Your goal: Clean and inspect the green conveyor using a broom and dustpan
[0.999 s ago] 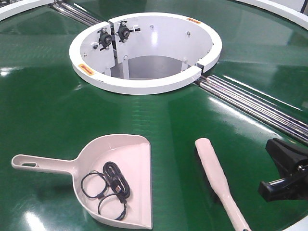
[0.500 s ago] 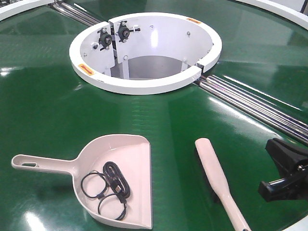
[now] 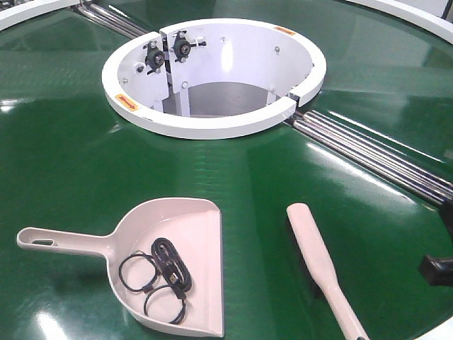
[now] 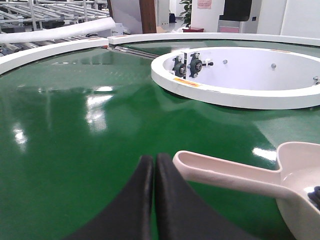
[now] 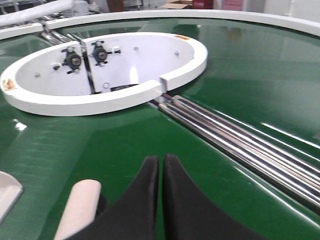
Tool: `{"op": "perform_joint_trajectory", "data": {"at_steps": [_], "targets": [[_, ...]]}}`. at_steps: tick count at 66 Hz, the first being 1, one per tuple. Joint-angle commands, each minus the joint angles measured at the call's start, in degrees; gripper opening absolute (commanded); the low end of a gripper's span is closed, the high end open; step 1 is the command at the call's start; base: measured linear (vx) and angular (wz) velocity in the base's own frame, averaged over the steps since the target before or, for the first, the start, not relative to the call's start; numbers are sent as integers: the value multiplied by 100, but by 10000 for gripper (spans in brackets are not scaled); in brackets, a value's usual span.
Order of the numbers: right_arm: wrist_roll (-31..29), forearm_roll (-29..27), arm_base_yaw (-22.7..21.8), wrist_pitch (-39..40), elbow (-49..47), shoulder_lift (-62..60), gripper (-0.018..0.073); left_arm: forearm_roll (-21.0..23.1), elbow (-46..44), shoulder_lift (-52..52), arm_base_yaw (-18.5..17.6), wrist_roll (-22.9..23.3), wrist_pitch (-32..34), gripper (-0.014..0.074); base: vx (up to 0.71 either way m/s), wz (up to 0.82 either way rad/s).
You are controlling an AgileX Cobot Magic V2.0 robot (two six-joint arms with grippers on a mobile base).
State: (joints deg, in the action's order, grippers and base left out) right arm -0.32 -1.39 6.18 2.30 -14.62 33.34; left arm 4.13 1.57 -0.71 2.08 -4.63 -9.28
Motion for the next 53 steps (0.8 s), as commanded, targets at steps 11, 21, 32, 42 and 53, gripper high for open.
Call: {"op": "perform_joint_trajectory", "data": {"at_steps": [11,21,32,42,53], "targets": [[-45,193,-568,-953,-160,-1018,4,44,132,-90,3,45,413,-22,0,0],[-32,342,-641,-1070,242,-1739,4,44,132,-90,3,45,413,-22,0,0],[-12,335,-641,35,1417,-2558,4,44,132,-90,3,45,413,-22,0,0],[-100,379,-641,-391,1700,-3296,4,44,132,-84,3,45,413,-22,0,0],[-319,397,-633,-548,1700,-3442,4,44,132,-84,3,45,413,-22,0,0]]}}
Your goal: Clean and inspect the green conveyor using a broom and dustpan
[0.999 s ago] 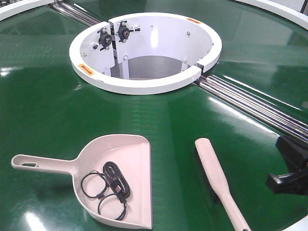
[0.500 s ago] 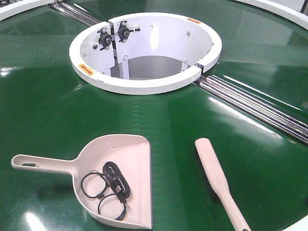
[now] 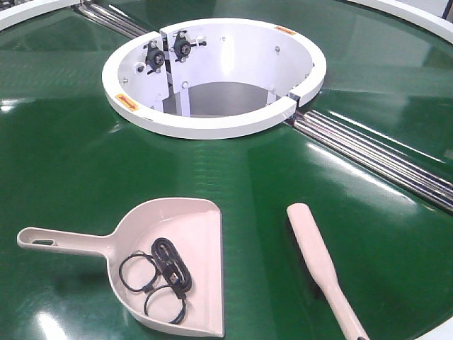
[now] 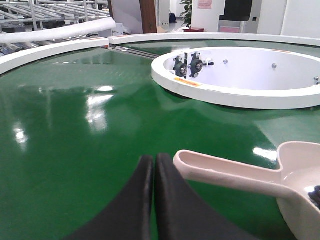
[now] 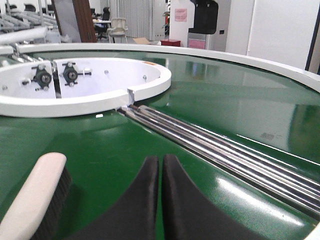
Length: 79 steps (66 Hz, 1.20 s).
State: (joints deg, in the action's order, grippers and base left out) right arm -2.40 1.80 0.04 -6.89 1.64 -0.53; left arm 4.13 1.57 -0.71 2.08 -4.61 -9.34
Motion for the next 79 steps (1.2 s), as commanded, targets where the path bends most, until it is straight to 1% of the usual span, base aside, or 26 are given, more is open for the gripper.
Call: {"op": "perform_joint_trajectory", "data": {"at_steps": [1,79], "targets": [[-112,78,-19,370,74,-55,4,44,132,-84,3,43,419,-22,0,0],[-107,78,-19,352,69,-55,4,44,132,-84,3,43,419,-22,0,0]]}}
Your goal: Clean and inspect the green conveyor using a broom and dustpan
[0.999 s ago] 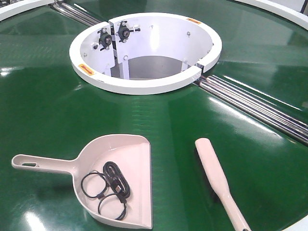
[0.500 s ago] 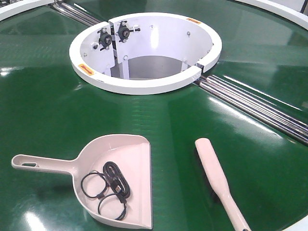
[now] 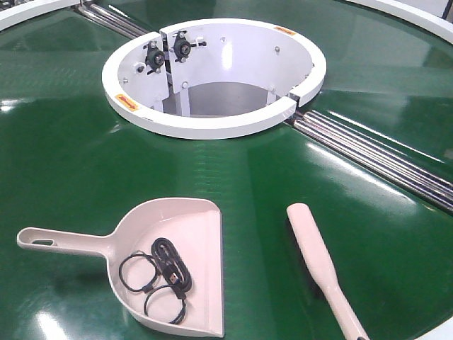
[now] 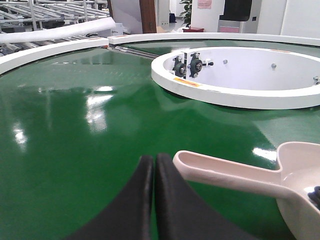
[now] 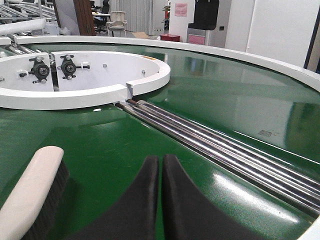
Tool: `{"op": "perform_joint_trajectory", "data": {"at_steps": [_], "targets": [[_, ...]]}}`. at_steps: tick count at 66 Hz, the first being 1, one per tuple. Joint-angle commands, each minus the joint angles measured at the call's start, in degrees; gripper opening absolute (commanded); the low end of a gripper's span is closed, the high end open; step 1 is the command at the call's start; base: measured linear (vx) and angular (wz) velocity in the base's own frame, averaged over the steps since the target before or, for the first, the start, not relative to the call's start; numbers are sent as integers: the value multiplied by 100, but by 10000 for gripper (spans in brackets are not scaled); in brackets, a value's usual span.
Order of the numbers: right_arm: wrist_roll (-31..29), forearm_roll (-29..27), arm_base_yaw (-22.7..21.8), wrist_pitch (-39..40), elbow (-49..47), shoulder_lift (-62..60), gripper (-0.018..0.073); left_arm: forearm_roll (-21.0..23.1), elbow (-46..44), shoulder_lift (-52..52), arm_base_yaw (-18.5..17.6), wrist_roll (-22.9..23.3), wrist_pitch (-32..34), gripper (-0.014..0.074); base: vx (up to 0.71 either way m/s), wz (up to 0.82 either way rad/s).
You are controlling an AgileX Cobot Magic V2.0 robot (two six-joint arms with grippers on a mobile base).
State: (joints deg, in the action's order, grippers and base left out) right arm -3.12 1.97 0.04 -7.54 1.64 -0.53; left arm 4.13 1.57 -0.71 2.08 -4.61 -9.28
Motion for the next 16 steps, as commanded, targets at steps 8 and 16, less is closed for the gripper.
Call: {"op": "perform_joint_trajectory", "data": {"at_steps": [8,16], "targets": [[-35,61,-19,416,69,-55,4,44,132,-84,3,43,413,-22,0,0],[-35,61,-19,416,69,-55,4,44,132,-84,3,43,413,-22,0,0]]}}
